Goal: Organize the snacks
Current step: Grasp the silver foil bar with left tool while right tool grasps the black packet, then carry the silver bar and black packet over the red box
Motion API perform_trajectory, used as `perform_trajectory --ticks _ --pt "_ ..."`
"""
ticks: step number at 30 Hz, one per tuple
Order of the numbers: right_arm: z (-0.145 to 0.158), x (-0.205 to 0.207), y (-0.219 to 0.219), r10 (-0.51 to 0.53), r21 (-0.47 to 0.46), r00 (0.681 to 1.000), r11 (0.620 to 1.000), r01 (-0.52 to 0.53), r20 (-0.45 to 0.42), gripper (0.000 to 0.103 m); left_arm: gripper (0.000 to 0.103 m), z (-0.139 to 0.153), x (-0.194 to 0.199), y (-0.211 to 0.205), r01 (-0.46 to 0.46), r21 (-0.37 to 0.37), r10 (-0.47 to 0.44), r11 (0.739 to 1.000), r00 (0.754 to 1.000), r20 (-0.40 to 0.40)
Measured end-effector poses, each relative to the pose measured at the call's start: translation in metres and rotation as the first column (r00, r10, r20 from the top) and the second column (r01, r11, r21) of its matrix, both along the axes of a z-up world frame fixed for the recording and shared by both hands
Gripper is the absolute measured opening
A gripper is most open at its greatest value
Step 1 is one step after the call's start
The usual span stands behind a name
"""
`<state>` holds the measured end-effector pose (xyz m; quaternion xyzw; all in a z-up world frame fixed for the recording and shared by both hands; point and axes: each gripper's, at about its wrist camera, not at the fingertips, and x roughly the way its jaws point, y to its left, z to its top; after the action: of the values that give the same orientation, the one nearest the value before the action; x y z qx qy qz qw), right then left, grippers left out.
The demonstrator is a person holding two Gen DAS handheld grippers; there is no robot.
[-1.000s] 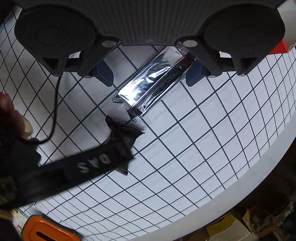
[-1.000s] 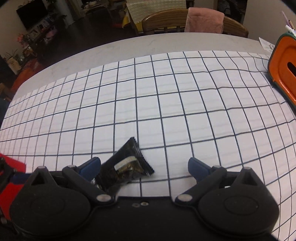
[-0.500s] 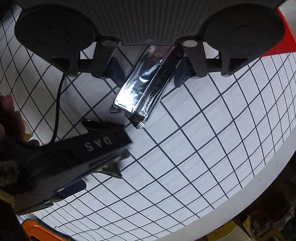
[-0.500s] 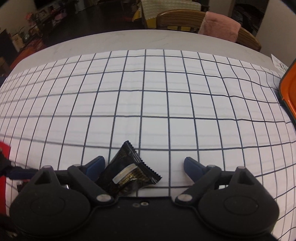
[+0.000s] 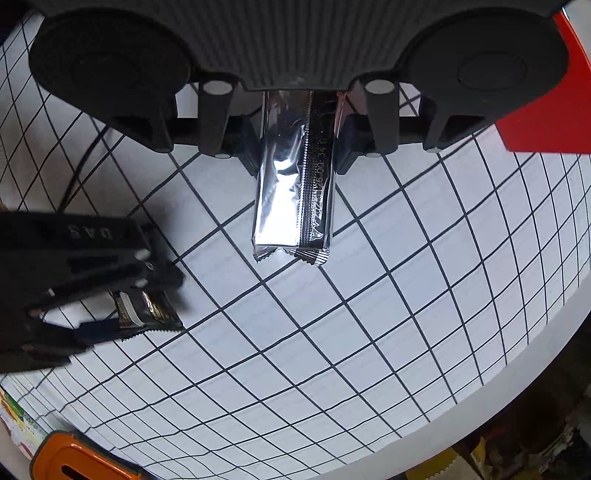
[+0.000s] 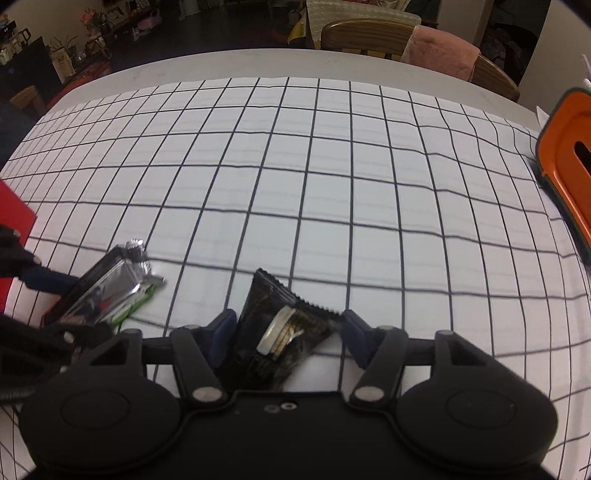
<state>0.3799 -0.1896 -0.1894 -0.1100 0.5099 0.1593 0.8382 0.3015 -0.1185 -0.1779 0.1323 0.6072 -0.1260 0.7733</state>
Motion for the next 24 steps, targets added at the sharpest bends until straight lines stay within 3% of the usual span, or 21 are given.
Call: perform_trajectory --ticks 8,15,24 --pt "-0.012 -0.071 -0.031 0.016 0.060 1.000 0.998 -0.016 0.014 0.035 0.042 -0.004 -0.019 -0.015 -0.096 0.006 0.096 0.995 0.995 0.016" --pt "0.018 -0.144 -0.079 0.001 0.116 0.998 0.993 -0.008 0.056 0.032 0.042 0.001 -0.046 -0.003 -0.193 -0.038 0.194 0.981 0.980 0.038" --pt "0.064 -0.195 -0.107 -0.004 0.184 0.998 0.983 -0.008 0.065 0.032 0.042 0.043 -0.085 0.011 -0.270 -0.101 0.277 0.958 0.959 0.065"
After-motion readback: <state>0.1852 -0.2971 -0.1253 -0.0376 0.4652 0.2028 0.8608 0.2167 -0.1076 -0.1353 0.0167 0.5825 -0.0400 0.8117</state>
